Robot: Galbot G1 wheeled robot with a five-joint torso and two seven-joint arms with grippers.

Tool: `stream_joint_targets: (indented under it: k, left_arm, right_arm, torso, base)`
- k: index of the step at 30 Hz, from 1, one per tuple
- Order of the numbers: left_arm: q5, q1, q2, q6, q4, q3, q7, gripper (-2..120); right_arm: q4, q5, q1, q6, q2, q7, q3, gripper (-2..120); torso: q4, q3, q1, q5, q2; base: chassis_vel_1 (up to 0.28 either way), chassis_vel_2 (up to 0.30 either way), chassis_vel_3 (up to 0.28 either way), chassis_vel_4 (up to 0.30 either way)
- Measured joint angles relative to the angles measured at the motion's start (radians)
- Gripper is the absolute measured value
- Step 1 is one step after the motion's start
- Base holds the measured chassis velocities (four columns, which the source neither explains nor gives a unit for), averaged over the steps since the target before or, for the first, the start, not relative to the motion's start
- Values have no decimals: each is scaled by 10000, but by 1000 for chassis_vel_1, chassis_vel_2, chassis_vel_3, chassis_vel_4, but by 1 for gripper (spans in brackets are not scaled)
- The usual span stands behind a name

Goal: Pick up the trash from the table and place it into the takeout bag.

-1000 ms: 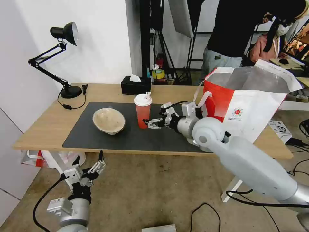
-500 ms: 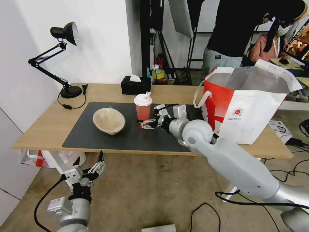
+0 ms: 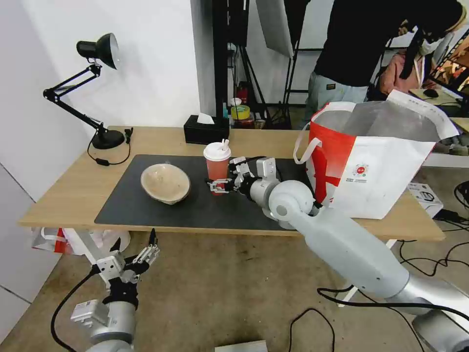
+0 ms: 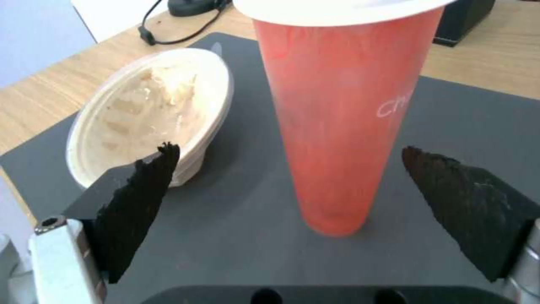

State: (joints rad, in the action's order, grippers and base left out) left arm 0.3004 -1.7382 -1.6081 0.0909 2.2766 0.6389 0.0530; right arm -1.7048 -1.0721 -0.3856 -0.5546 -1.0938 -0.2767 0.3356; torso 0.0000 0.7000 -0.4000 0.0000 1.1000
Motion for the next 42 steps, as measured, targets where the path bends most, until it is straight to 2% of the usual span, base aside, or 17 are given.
stream_joint_targets:
  k: [16, 42]
  left_arm:
    - [-23, -36, 0, 15, 5, -19, -1, 100]
    - [-70, -129, 0, 11, 91, -42, -16, 100]
  right_arm:
    - [568, 158, -149, 494, -330, 69, -118, 100]
    - [1335, 173, -51, 671, -954, 73, -239, 100]
  torso:
    - [0, 0, 0, 1, 0]
    - [0, 0, -1, 0, 0]
  base:
    - [0, 0, 0, 0]
    - [0, 0, 0, 0]
